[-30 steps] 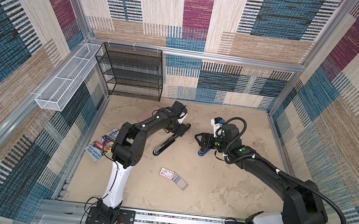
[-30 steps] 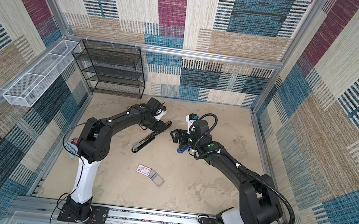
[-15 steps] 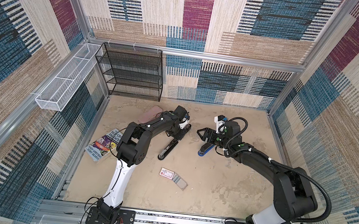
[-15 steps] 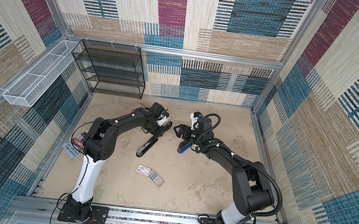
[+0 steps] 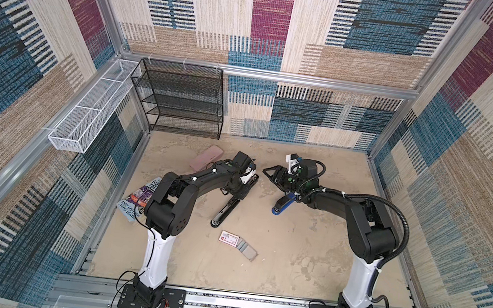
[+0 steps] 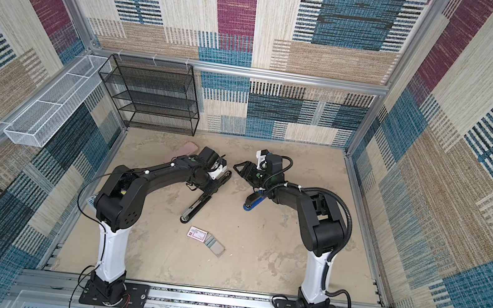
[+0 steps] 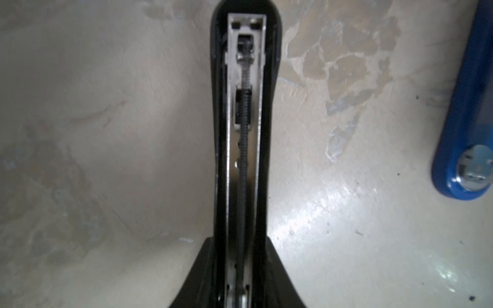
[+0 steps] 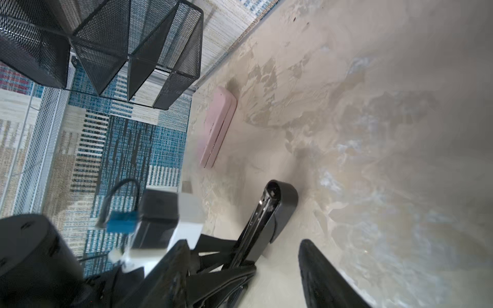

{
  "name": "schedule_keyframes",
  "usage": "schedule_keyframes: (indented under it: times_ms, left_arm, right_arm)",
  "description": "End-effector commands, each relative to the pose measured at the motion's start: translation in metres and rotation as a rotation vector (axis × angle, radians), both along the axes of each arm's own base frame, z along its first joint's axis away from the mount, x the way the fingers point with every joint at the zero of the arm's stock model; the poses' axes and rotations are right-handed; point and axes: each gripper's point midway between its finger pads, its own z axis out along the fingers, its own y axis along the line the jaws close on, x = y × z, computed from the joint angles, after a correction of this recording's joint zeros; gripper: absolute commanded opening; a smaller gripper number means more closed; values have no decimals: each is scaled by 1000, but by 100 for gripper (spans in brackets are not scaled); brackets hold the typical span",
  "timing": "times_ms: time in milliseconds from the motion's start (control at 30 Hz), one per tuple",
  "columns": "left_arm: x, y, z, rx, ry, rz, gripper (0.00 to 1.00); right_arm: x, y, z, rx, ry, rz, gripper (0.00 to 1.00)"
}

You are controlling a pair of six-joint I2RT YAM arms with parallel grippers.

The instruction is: Load the staples into the stapler

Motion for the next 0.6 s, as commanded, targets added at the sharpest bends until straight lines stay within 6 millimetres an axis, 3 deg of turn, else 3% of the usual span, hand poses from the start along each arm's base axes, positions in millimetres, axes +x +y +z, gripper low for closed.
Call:
schedule_keyframes:
  times_ms: [0,367,567]
  left_arm:
    - [12,-5,14,-40,-86,3,4]
    - [6,-8,26,-106,-124,9,3]
    - [4,-10,27,-118,-119,5,3]
  right_arm:
    - [13,12,11,107,12,9,69]
    - [26,35,-17,164,97,74,68]
    - [21,49,-12,216,82,133,60]
